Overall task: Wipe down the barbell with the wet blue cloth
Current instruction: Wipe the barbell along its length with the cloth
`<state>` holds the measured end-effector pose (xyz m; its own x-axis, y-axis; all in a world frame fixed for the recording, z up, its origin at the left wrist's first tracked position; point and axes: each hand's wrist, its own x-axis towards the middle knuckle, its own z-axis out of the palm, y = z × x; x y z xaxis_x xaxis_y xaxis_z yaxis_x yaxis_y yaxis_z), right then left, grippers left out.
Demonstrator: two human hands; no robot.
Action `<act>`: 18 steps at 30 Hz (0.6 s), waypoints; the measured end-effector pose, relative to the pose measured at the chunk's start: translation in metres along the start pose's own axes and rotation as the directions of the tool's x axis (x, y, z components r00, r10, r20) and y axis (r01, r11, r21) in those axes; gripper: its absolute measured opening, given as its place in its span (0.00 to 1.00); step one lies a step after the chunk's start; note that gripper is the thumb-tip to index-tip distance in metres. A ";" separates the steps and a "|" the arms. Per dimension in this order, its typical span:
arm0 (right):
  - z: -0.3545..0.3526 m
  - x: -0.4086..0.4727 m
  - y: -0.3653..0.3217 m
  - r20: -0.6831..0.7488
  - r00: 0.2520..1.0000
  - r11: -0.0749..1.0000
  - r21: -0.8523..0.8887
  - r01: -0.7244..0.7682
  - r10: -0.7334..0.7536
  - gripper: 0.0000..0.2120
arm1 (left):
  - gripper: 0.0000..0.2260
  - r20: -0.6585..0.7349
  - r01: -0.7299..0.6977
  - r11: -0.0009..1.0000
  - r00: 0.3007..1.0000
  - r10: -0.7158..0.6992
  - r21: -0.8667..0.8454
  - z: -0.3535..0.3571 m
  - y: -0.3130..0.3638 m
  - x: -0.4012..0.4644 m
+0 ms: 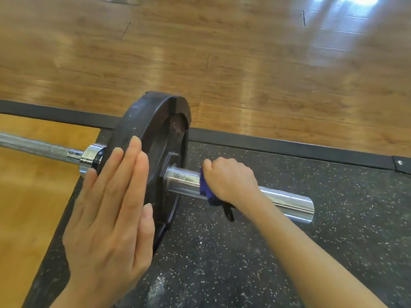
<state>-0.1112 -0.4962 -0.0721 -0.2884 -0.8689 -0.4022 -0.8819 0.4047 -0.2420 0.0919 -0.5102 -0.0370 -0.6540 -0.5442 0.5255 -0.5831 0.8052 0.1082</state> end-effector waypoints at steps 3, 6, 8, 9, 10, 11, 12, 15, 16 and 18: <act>0.030 -0.043 -0.012 -0.227 0.974 0.995 -0.104 -0.005 -0.019 0.13 | 0.25 -0.062 0.012 1.000 0.998 -0.012 -0.004 0.001 0.000 -0.018; 0.041 -0.057 -0.014 -0.268 0.961 0.997 0.010 0.072 -0.067 0.18 | 0.26 -0.106 0.017 1.000 0.994 -0.017 0.000 -0.001 -0.001 -0.034; 0.016 -0.035 -0.010 -0.079 0.997 0.997 0.083 -0.001 0.007 0.12 | 0.28 -0.063 0.012 1.000 0.998 -0.012 0.009 -0.005 0.000 -0.043; 0.010 -0.021 -0.006 0.011 1.000 0.996 0.091 -0.005 0.004 0.10 | 0.29 -0.034 0.012 1.000 0.999 -0.013 -0.010 -0.009 0.001 -0.046; 0.008 -0.014 -0.004 0.053 0.998 0.993 0.113 -0.035 0.029 0.08 | 0.29 -0.004 0.024 0.999 1.000 -0.024 -0.039 -0.011 0.002 -0.048; 0.013 -0.020 -0.007 -0.012 1.000 0.996 0.086 0.006 -0.005 0.06 | 0.29 0.027 0.041 0.997 0.999 -0.040 -0.059 -0.017 0.004 -0.050; 0.025 -0.038 -0.010 -0.103 0.993 0.997 -0.057 0.046 -0.052 0.07 | 0.29 0.052 0.063 0.995 0.997 -0.059 -0.082 -0.022 0.006 -0.049; 0.057 -0.078 -0.017 -0.354 0.931 0.996 -0.001 0.094 -0.089 0.16 | 0.30 0.107 0.112 0.985 0.989 -0.098 -0.132 -0.035 0.008 -0.033; 0.056 -0.074 -0.015 -0.351 0.933 0.997 -0.005 0.080 -0.077 0.13 | 0.30 0.128 0.110 0.986 0.987 -0.094 -0.124 -0.036 0.008 -0.022; 0.039 -0.050 -0.008 -0.214 0.974 0.997 -0.051 0.059 -0.069 0.08 | 0.29 0.183 0.086 0.992 0.981 -0.068 -0.090 -0.035 0.005 0.001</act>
<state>-0.0758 -0.4450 -0.0846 -0.2998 -0.9356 -0.1864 -0.9154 0.3372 -0.2198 0.1053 -0.4988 -0.0065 -0.6898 -0.6320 0.3531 -0.5914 0.7733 0.2286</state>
